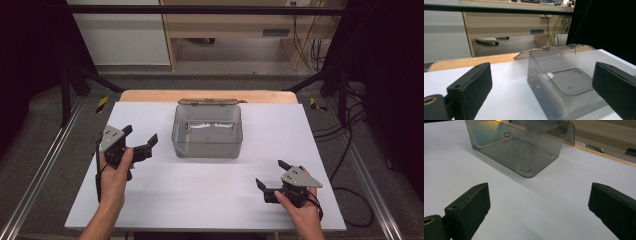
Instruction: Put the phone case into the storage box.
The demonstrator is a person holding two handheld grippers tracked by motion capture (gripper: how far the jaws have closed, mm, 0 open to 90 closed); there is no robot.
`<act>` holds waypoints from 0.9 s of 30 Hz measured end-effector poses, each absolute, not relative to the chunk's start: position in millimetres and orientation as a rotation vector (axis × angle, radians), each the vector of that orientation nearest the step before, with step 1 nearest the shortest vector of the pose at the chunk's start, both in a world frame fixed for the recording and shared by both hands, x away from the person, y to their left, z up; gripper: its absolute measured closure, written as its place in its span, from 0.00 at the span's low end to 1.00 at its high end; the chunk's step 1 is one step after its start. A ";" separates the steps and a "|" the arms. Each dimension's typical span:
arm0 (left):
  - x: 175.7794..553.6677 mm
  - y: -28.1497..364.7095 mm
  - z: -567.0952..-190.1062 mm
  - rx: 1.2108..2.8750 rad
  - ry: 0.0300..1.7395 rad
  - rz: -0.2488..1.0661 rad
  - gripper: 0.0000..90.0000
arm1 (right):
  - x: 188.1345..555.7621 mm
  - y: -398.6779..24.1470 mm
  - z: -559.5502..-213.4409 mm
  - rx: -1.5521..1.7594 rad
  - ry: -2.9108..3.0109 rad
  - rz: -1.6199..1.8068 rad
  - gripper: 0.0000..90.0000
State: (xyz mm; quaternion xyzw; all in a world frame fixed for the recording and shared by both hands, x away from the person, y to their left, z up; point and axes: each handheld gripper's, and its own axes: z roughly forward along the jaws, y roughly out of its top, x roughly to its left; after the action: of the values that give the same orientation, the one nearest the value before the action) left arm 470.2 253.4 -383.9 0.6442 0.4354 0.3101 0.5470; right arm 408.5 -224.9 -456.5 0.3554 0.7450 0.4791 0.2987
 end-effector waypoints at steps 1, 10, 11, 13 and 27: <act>467.0 256.1 -384.4 1.530 1.030 0.743 0.03 | 408.5 -224.9 -456.5 0.944 1.979 1.273 0.05; 443.1 265.3 -392.5 1.579 0.978 0.796 0.02 | 408.5 -228.0 -456.3 0.965 1.965 1.316 0.05; 440.9 265.5 -393.9 1.586 0.971 0.802 0.02 | 408.6 -228.4 -456.1 0.967 1.961 1.318 0.05; 436.6 266.7 -396.9 1.588 0.969 0.802 0.02 | 408.5 -229.2 -455.8 0.969 1.958 1.319 0.05; 416.0 290.2 -413.7 1.545 1.003 0.815 0.02 | 408.8 -231.9 -456.1 0.984 1.946 1.319 0.05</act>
State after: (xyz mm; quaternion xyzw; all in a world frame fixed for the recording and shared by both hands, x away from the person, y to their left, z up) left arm 416.0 290.2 -413.7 0.6484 0.4209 0.3421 0.5342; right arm 408.8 -231.9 -456.1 0.3691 0.7304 0.4950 0.2920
